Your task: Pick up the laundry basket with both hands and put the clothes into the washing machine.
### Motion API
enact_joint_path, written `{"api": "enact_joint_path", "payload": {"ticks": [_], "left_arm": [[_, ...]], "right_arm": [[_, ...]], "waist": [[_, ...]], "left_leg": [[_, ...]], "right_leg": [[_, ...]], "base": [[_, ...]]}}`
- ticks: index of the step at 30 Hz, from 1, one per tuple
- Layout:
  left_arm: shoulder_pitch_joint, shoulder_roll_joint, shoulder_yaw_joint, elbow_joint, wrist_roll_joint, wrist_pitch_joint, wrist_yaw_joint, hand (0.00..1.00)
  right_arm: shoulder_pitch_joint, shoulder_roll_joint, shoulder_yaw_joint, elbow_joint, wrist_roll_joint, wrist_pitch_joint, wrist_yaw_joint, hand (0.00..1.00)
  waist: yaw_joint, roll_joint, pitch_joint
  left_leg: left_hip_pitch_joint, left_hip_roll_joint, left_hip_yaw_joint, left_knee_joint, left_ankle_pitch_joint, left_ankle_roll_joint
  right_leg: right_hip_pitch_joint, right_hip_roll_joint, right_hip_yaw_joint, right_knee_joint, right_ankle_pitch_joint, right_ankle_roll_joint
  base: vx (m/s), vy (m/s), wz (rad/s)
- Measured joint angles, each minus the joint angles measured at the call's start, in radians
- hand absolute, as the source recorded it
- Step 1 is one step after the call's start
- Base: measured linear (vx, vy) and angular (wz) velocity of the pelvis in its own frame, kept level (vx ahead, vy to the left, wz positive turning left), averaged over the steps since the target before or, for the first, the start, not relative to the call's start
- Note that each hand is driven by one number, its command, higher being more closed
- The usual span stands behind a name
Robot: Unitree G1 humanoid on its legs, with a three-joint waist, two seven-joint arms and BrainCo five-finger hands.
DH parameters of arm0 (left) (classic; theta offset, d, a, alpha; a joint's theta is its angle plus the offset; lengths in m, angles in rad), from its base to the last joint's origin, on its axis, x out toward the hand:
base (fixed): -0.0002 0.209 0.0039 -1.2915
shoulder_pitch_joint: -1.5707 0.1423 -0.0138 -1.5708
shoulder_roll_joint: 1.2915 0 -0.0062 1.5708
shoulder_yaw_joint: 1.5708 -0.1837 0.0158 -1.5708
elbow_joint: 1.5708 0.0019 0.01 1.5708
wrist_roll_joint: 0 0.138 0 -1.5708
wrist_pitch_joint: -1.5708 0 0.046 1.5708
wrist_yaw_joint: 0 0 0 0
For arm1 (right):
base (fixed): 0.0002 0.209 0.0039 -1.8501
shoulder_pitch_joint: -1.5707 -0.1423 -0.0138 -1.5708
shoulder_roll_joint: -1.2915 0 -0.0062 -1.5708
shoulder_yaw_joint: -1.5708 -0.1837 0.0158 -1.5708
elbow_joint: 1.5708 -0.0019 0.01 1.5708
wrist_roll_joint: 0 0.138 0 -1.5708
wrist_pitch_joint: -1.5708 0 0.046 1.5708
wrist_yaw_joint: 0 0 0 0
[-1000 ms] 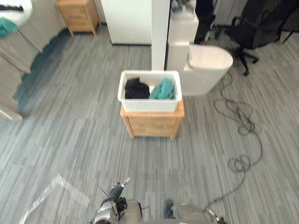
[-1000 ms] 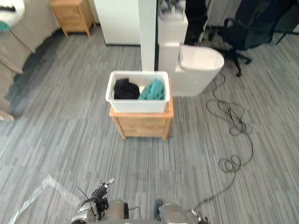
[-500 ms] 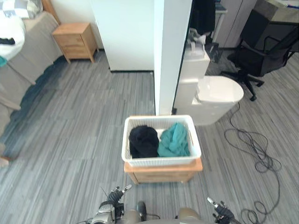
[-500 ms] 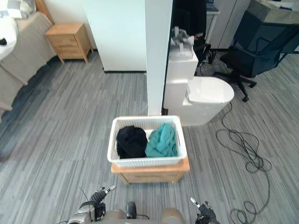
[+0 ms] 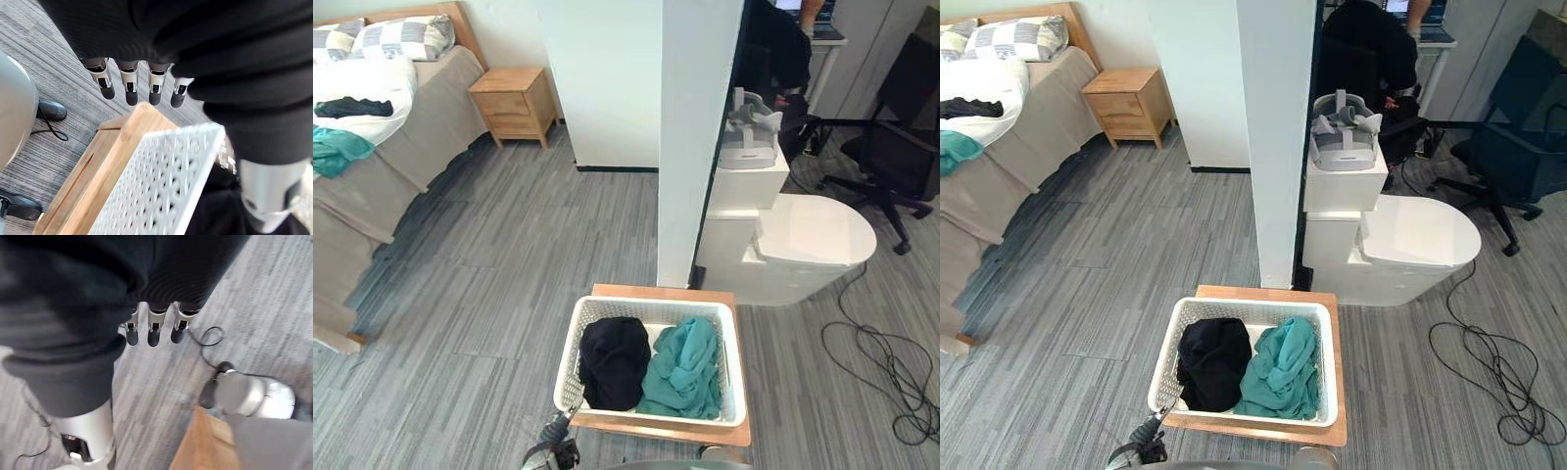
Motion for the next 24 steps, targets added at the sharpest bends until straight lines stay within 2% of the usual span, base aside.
{"api": "enact_joint_path", "payload": {"ticks": [3,4,5,6,8,11,12,15,17,19,24], "left_arm": [[0.076,0.0,0.099,-0.178,-0.076,-0.009,0.028,0.0],[0.09,0.001,0.123,-0.259,-0.093,-0.014,0.044,0.0],[0.095,0.004,0.151,-0.362,-0.109,-0.026,0.061,0.0],[0.098,0.006,0.162,-0.407,-0.11,-0.03,0.068,0.0],[0.121,0.021,0.185,-0.578,-0.108,-0.034,0.093,0.0],[0.123,0.03,0.193,-0.757,-0.082,-0.048,0.138,0.0],[0.103,0.031,0.193,-0.846,-0.056,-0.06,0.166,0.0],[0.04,0.031,0.162,-0.944,0.05,-0.066,0.225,0.0],[-0.015,0.03,0.098,-0.952,0.114,-0.065,0.248,0.0],[-0.07,0.029,0.017,-0.95,0.159,-0.061,0.254,0.0],[-0.184,0.02,-0.194,-0.796,0.237,-0.033,0.256,0.0]], "right_arm": [[0.057,0.018,0.157,-0.378,0.041,-0.033,-0.059,0.0],[0.087,0.017,0.191,-0.565,0.034,-0.044,-0.086,0.0],[0.109,0.01,0.203,-0.768,0.024,-0.074,-0.113,0.0],[0.111,0.009,0.203,-0.83,0.019,-0.082,-0.124,0.0],[0.108,0.02,0.217,-0.994,0.004,-0.109,-0.145,0.0],[0.105,0.024,0.232,-1.089,-0.034,-0.119,-0.167,0.0],[0.089,0.023,0.245,-1.103,-0.055,-0.119,-0.179,0.0],[0.035,0.012,0.309,-1.103,-0.089,-0.107,-0.19,0.0],[0.003,0.0,0.363,-1.103,-0.112,-0.102,-0.187,0.0],[-0.041,-0.015,0.412,-1.102,-0.131,-0.094,-0.181,0.0],[-0.155,-0.047,0.549,-0.99,-0.139,-0.076,-0.158,0.0]], "waist": [[0.001,0.004,-0.001],[0.001,0.014,0.006],[0.002,0.024,0.017],[0.003,0.027,0.023],[0.023,0.014,0.04],[0.033,0.01,0.045],[0.031,0.016,0.055],[0.034,0.035,0.078],[0.03,0.046,0.089],[0.029,0.045,0.101],[0.028,0.03,0.138]], "left_leg": [[-0.051,0.001,0.033,0.0,-0.001,-0.001],[-0.078,0.005,0.054,0.001,-0.002,0.0],[-0.11,0.019,0.093,0.004,-0.018,0.021],[-0.117,0.027,0.106,0.004,-0.029,0.028],[-0.138,0.039,0.137,0.033,-0.041,0.02],[-0.183,0.045,0.155,0.073,-0.056,0.019],[-0.21,0.045,0.159,0.085,-0.057,0.02],[-0.232,0.049,0.182,0.089,-0.057,0.019],[-0.239,0.053,0.184,0.089,-0.057,0.019],[-0.244,0.054,0.183,0.09,-0.057,0.019],[-0.244,0.04,0.179,0.09,-0.056,0.02]], "right_leg": [[-0.067,-0.006,-0.011,0.005,-0.015,-0.001],[-0.09,-0.008,-0.023,0.01,-0.021,-0.006],[-0.12,-0.004,-0.041,0.024,-0.021,-0.007],[-0.128,0.001,-0.045,0.032,-0.022,-0.009],[-0.16,0.003,-0.044,0.056,-0.026,-0.015],[-0.215,-0.006,-0.043,0.099,-0.031,-0.025],[-0.246,-0.01,-0.039,0.12,-0.033,-0.029],[-0.293,-0.007,-0.021,0.147,-0.027,-0.04],[-0.301,-0.004,-0.02,0.148,-0.024,-0.045],[-0.309,-0.004,-0.02,0.158,-0.022,-0.048],[-0.31,-0.014,-0.019,0.158,-0.021,-0.048]], "base": [[-0.08,-0.011,-0.02],[-0.17,-0.01,0.23],[-0.15,-0.009,0.29],[-0.14,-0.009,0.15],[-0.09,-0.043,-0.23],[-0.04,-0.041,-0.26],[0.0,-0.028,-0.1],[0.02,-0.03,-0.19],[0.05,-0.021,-0.07],[0.06,-0.011,-0.04],[0.02,0.024,0.0]]}}
